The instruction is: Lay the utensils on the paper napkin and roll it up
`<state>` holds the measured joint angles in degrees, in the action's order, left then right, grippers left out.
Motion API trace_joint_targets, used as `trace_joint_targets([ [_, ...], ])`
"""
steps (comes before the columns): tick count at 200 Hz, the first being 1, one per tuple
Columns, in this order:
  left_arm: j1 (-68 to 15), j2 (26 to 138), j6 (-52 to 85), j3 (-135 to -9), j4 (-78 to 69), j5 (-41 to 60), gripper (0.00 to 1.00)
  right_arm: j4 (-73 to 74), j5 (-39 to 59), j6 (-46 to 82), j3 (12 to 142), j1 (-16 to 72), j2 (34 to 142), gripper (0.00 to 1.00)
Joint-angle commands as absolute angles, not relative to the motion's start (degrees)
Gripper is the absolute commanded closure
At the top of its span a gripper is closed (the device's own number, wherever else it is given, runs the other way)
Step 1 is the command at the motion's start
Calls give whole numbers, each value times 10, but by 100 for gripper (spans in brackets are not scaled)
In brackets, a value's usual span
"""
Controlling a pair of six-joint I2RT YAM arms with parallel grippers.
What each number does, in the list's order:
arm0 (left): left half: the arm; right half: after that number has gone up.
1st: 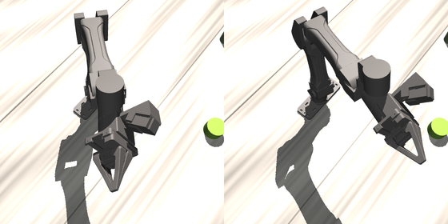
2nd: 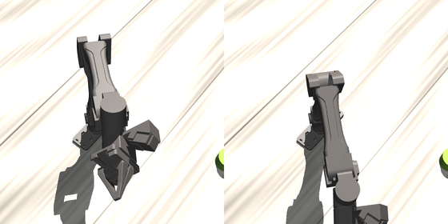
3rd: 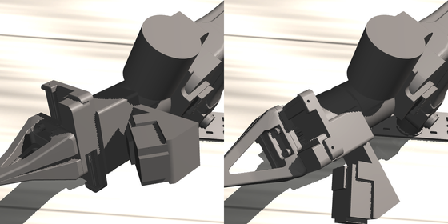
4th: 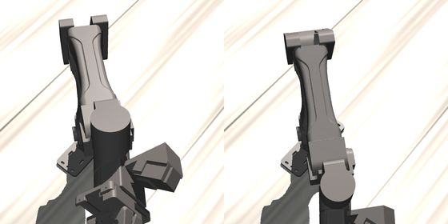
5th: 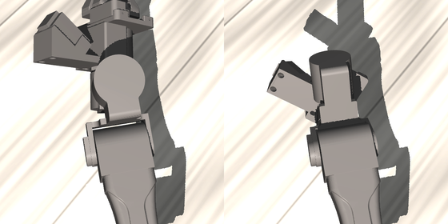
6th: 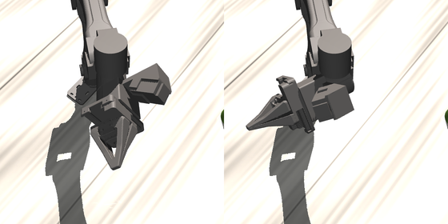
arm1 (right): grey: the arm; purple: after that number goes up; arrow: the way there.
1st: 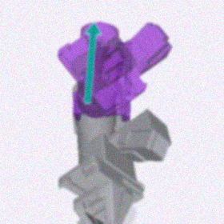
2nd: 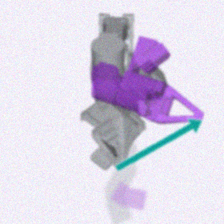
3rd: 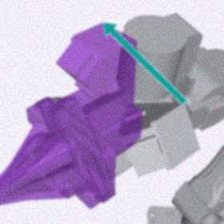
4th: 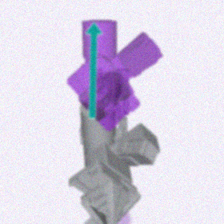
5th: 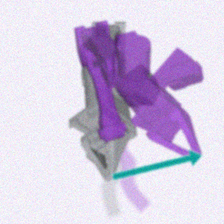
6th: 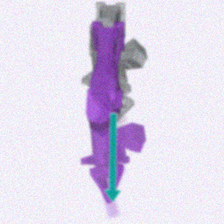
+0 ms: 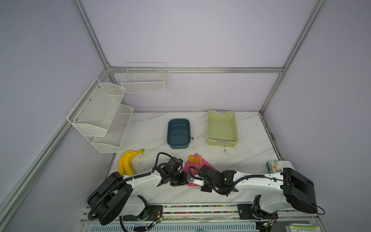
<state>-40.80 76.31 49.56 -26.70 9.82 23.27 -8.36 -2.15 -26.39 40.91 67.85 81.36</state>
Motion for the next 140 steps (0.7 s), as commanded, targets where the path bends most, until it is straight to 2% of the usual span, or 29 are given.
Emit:
trace_joint_targets([
  [1,-414,765,504,-241,113,222,100,-80,-13,-285,430,669,818,100],
  [100,-418,746,507,-237,126,216,100,-67,0,-309,439,638,846,100],
  [140,-418,691,510,-270,157,199,100,-64,7,-314,439,633,851,100],
])
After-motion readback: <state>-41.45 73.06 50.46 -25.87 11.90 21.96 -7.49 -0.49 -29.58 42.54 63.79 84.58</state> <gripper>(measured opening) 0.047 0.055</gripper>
